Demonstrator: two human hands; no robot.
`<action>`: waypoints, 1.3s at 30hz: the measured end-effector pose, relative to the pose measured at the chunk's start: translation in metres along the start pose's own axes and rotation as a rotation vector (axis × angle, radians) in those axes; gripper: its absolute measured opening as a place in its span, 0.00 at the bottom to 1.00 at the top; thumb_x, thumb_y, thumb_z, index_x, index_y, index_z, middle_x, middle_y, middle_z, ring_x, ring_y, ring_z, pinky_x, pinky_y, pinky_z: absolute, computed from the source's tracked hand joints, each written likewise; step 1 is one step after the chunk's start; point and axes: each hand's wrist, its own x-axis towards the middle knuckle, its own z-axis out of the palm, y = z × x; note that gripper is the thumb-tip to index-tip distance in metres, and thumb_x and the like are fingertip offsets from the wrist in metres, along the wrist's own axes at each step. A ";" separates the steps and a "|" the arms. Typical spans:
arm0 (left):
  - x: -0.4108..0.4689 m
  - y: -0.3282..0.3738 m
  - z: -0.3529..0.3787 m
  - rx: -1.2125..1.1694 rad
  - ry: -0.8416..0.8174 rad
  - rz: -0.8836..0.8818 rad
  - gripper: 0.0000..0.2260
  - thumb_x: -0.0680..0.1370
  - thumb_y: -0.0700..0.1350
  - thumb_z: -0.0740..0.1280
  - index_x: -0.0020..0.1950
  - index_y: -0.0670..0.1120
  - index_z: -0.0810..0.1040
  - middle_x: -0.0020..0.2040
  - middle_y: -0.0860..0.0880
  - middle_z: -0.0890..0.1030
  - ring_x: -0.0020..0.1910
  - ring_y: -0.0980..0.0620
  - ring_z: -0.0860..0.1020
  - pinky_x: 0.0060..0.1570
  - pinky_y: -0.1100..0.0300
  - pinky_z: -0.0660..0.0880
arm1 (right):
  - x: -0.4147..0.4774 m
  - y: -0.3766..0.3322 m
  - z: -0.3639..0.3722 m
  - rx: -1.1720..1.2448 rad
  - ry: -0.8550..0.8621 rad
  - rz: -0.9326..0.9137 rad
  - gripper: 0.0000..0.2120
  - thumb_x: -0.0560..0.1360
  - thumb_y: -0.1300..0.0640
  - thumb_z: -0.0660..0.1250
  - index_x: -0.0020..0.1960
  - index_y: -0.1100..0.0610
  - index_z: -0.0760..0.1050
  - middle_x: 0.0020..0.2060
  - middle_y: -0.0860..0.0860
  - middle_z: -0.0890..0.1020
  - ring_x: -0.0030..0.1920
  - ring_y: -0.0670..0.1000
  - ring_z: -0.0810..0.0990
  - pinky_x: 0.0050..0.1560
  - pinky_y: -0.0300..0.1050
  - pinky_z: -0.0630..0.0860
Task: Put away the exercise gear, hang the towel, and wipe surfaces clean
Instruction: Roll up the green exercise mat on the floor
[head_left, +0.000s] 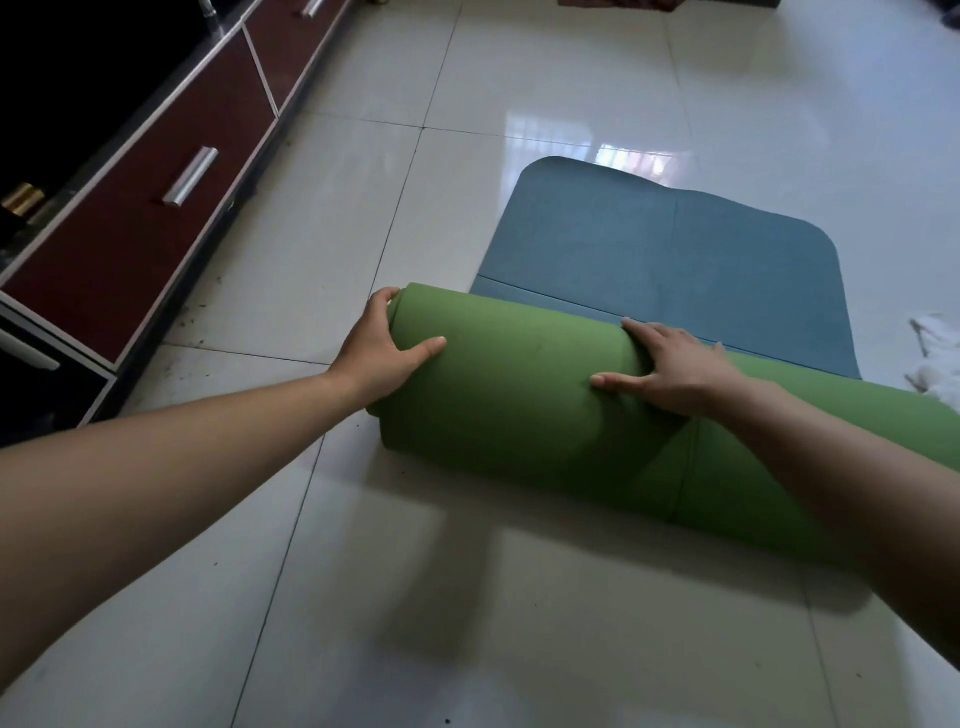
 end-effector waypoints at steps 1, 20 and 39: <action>0.001 0.001 0.000 -0.001 -0.006 0.000 0.34 0.72 0.50 0.72 0.72 0.48 0.58 0.66 0.46 0.70 0.59 0.49 0.71 0.58 0.56 0.69 | 0.000 0.001 0.001 -0.005 0.008 0.000 0.55 0.54 0.19 0.50 0.75 0.45 0.52 0.73 0.48 0.61 0.73 0.53 0.58 0.70 0.68 0.53; 0.001 -0.011 0.008 0.013 -0.097 -0.170 0.40 0.66 0.55 0.76 0.71 0.49 0.57 0.64 0.47 0.72 0.61 0.46 0.73 0.62 0.50 0.71 | -0.004 -0.001 0.013 0.063 0.004 0.007 0.53 0.49 0.19 0.56 0.66 0.49 0.61 0.64 0.52 0.72 0.65 0.55 0.69 0.66 0.58 0.62; 0.018 0.017 0.034 0.124 -0.104 -0.083 0.37 0.70 0.57 0.72 0.72 0.47 0.59 0.64 0.48 0.72 0.60 0.46 0.73 0.56 0.55 0.70 | -0.017 -0.010 0.027 -0.068 0.159 0.298 0.51 0.57 0.18 0.51 0.73 0.43 0.52 0.68 0.53 0.63 0.69 0.57 0.59 0.61 0.65 0.61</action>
